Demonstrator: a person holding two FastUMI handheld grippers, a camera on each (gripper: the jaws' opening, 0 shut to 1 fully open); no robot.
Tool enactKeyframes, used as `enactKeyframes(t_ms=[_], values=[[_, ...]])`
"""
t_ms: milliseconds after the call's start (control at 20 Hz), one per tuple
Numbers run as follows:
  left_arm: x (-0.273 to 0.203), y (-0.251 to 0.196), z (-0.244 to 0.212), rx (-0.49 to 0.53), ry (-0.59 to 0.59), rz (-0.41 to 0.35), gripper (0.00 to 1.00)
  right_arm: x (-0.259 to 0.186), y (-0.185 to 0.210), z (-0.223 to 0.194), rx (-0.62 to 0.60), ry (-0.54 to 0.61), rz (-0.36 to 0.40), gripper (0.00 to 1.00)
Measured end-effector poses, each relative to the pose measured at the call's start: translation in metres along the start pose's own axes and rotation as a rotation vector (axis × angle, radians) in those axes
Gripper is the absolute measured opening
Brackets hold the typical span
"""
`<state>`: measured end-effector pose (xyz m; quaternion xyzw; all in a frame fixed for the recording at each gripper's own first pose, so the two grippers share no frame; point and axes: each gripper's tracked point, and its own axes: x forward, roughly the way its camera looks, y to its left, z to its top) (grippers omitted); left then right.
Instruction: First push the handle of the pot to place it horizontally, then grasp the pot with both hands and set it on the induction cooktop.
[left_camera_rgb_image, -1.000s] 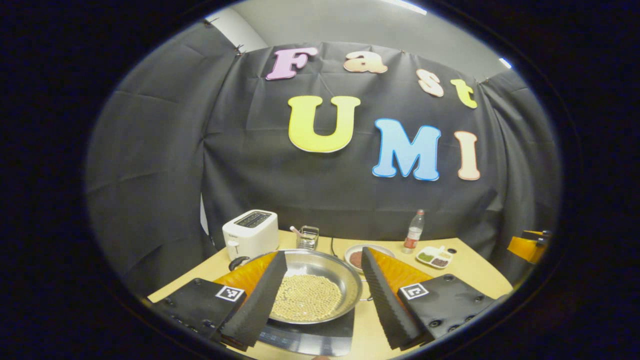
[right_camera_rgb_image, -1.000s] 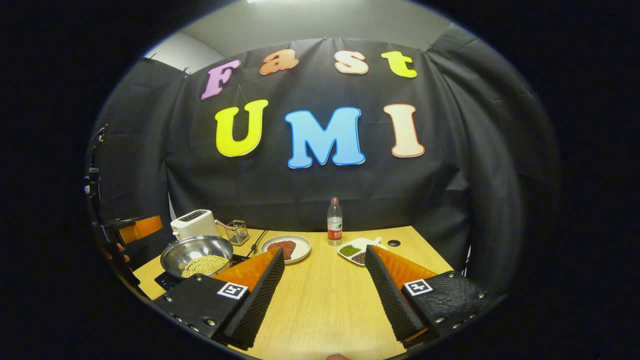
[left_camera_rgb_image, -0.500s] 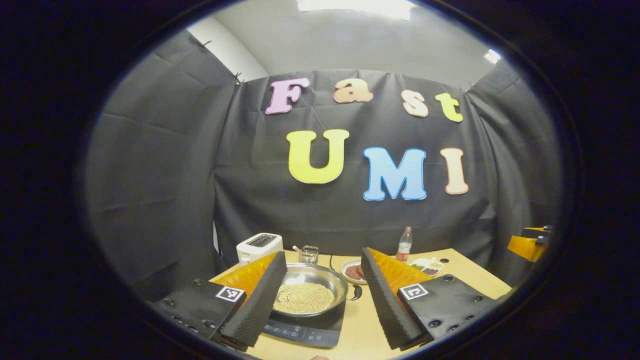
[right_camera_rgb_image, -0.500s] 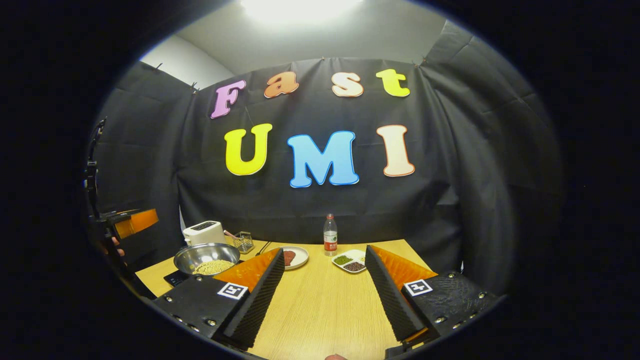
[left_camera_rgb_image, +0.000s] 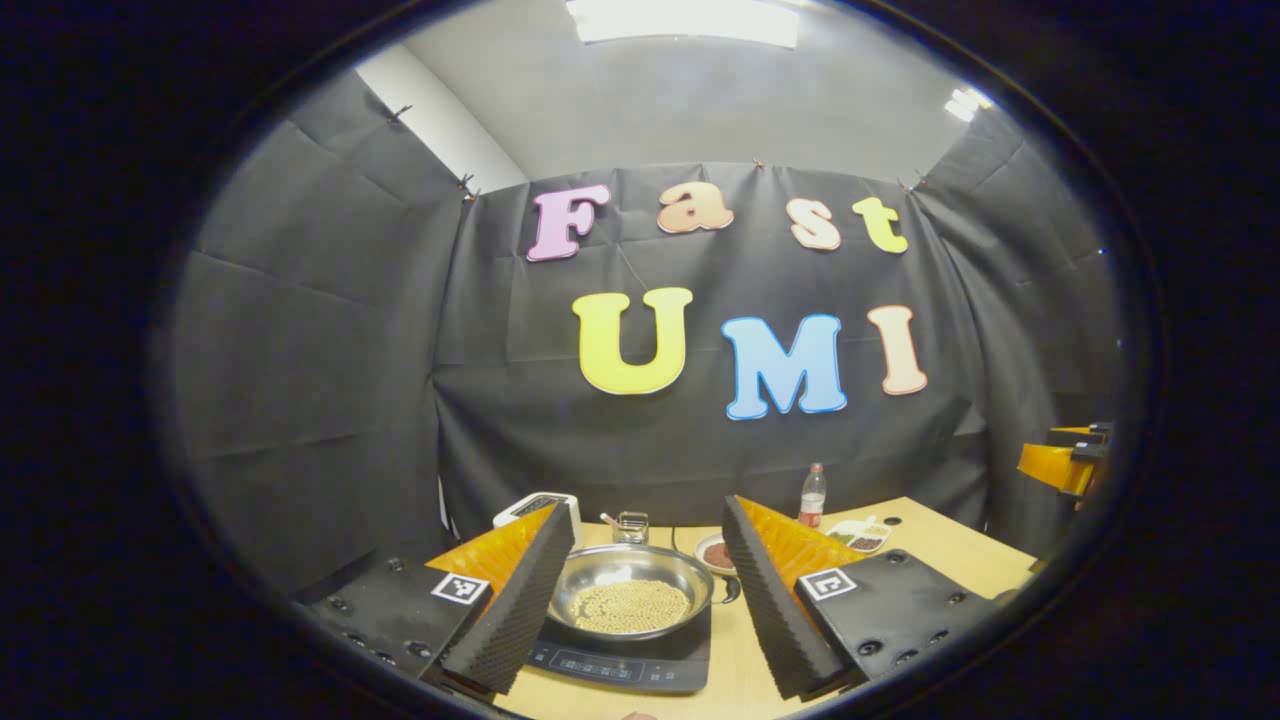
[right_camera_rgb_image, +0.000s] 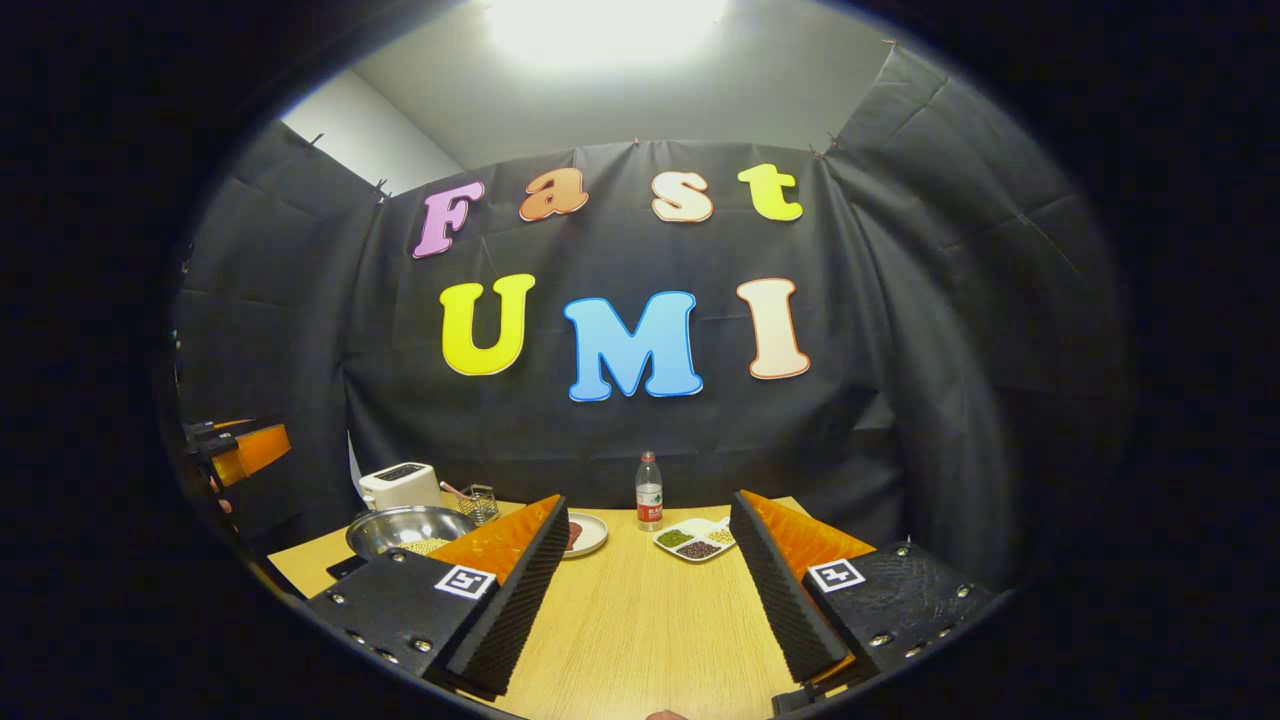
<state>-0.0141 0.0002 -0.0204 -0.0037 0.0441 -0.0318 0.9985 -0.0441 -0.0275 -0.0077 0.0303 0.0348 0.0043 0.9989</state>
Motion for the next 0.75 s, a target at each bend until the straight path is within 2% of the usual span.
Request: enactKeyframes(t_ms=[150,750], values=[[-0.002,0.002,0.002,-0.005,-0.012,-0.008,0.99,-0.002,0.004,0.003,-0.015,-0.011,-0.010,0.98],[-0.006,0.007,0.022,0.012,-0.067,-0.039,0.99,-0.007,0.007,0.028,-0.027,-0.079,-0.050,0.98]])
